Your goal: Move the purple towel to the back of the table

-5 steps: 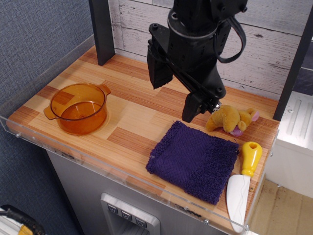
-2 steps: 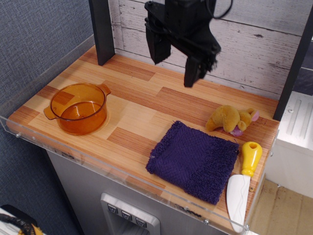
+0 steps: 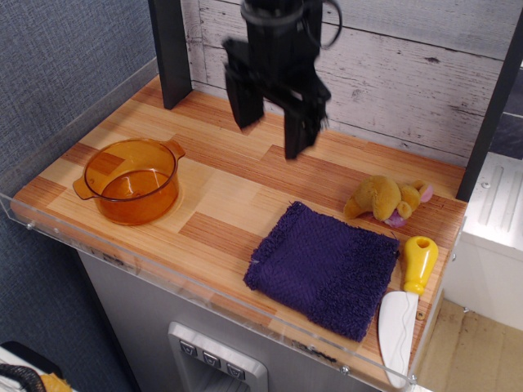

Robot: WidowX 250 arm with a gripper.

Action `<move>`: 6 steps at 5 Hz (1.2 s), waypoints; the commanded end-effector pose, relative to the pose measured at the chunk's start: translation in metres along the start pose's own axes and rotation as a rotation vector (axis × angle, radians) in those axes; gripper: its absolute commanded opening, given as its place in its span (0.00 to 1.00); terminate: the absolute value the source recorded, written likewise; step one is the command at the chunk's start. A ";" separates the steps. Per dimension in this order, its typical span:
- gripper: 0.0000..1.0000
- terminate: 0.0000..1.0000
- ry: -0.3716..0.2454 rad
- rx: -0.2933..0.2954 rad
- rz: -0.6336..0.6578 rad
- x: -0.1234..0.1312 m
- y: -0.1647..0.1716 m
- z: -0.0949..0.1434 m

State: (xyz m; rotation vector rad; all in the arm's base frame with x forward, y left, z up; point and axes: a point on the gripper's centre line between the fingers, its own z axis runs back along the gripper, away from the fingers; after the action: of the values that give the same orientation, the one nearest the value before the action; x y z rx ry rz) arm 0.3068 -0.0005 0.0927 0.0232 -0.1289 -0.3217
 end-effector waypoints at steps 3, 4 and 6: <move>1.00 0.00 0.073 0.017 -0.317 -0.027 -0.071 -0.017; 1.00 0.00 0.133 0.012 -0.324 -0.030 -0.068 -0.043; 1.00 0.00 0.249 0.050 -0.368 -0.022 -0.067 -0.083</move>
State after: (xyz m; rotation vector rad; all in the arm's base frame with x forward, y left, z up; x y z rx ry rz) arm 0.2797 -0.0604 0.0096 0.1369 0.1194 -0.6794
